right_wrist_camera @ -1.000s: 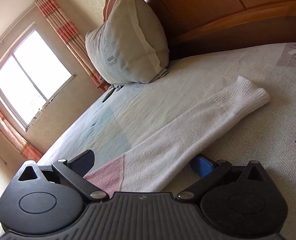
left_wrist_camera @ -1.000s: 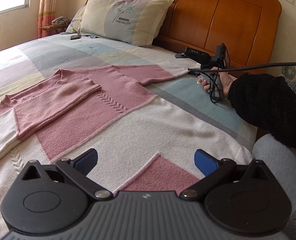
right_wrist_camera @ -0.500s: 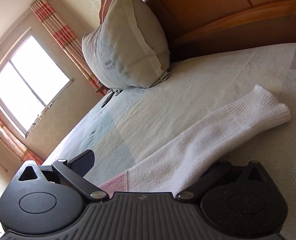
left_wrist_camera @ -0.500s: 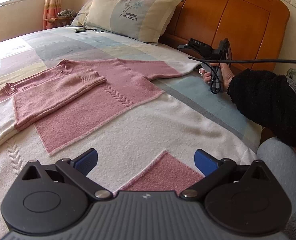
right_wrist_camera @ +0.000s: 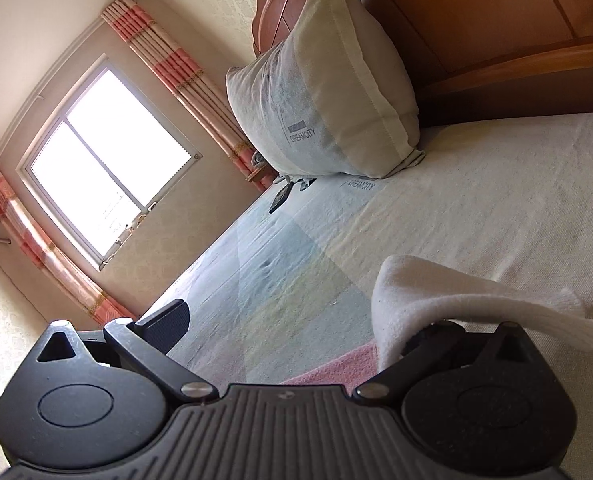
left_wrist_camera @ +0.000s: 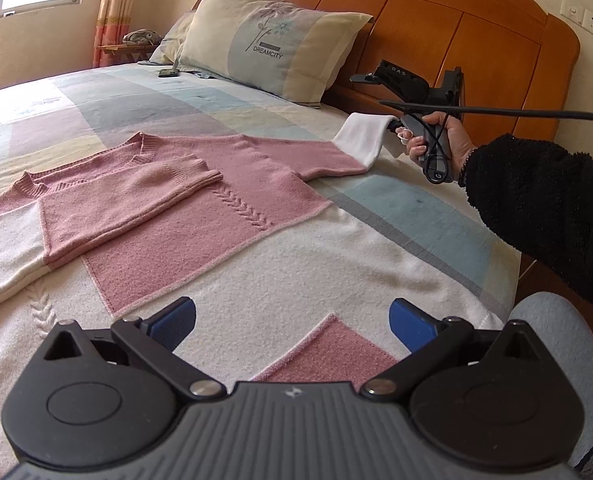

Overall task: Fold clothes
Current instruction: 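Close the right gripper on the white sleeve cuff, then lift the cuff with the right gripper and carry the sleeve across the chest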

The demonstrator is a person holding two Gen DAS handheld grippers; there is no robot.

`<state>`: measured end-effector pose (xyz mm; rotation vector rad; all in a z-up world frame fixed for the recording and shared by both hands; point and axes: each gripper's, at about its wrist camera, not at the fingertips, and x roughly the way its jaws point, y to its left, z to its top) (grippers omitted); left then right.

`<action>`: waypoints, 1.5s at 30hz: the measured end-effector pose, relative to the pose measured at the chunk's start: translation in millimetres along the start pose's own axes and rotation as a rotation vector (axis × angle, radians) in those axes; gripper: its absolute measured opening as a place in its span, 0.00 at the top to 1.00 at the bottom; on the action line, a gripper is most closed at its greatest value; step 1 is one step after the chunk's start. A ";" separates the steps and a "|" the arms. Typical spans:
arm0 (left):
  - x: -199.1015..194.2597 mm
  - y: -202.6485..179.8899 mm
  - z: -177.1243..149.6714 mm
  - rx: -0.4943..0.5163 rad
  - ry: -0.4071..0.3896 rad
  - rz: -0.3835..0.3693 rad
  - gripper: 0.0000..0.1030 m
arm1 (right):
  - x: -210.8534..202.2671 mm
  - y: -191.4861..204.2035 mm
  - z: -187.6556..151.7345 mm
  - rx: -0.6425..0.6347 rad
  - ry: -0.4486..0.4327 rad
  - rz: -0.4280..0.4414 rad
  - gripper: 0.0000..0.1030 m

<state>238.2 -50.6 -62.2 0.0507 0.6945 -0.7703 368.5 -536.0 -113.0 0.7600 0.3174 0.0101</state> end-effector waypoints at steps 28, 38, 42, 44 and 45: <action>-54.9 20.0 -17.2 0.036 -0.014 0.051 0.01 | 17.8 164.2 -56.5 -0.178 0.197 0.100 0.00; -69.9 27.9 -23.7 0.032 -0.020 0.045 0.01 | 29.6 213.1 -84.2 -0.220 0.265 0.142 0.00; -72.8 33.3 -26.2 0.007 -0.023 0.030 0.01 | 34.8 227.0 -92.9 -0.239 0.285 0.155 0.00; -74.2 34.2 -27.0 0.003 -0.025 0.031 0.01 | 37.2 232.8 -96.9 -0.243 0.293 0.162 0.00; -74.7 34.5 -27.4 0.002 -0.025 0.033 0.01 | 38.6 235.3 -98.6 -0.243 0.297 0.166 0.00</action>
